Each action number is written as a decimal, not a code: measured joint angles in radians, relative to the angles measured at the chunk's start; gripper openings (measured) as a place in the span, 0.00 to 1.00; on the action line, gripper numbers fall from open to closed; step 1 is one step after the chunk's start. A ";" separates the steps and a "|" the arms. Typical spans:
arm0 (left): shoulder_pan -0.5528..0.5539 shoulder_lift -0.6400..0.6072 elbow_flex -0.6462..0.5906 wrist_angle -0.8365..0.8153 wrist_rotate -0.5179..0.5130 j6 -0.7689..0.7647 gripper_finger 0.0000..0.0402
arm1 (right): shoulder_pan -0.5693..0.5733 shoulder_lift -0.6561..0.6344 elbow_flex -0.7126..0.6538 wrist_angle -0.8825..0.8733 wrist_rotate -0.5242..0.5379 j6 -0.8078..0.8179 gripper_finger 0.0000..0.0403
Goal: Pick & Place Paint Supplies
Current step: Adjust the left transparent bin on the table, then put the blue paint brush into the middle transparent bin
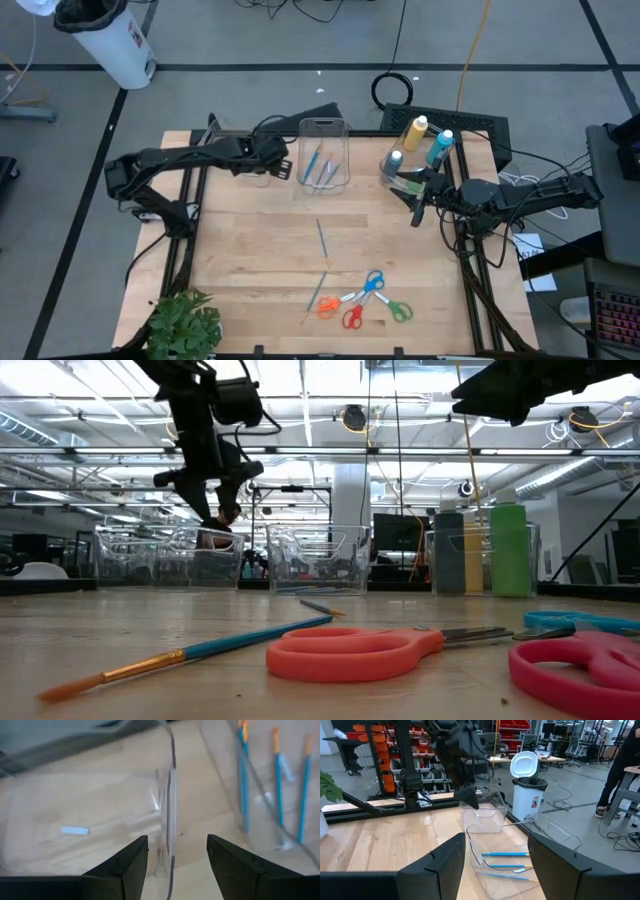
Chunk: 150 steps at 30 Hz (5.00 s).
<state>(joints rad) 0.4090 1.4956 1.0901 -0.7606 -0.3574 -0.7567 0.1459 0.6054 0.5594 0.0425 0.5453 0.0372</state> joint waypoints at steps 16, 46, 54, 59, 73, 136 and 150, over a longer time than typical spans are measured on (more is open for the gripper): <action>0.023 0.076 0.000 -0.102 0.087 -0.001 0.30 | 0.000 0.000 0.000 0.002 0.000 -0.005 0.52; -0.045 0.076 -0.001 -0.315 0.197 0.295 0.06 | 0.000 0.000 0.000 0.001 0.000 0.003 0.52; -0.039 0.075 0.000 -0.330 0.217 0.275 0.02 | 0.000 0.000 0.000 0.001 0.000 0.003 0.52; -0.039 0.075 0.000 -0.340 0.194 0.283 0.09 | 0.000 0.000 0.000 0.001 0.000 0.002 0.52; -0.040 0.076 -0.001 -0.337 0.148 0.265 0.25 | 0.000 0.000 0.000 0.000 0.000 0.001 0.52; -0.913 0.474 0.049 0.720 0.279 0.597 0.64 | 0.000 0.078 0.000 0.042 -0.002 -0.004 0.52; -0.975 0.531 0.056 0.645 0.175 0.440 0.63 | 0.001 0.081 0.000 0.031 -0.106 0.062 0.52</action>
<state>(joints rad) -0.5665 2.0268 1.1465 -0.1155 -0.1828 -0.3172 0.1467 0.6861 0.5591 0.0739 0.4397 0.0993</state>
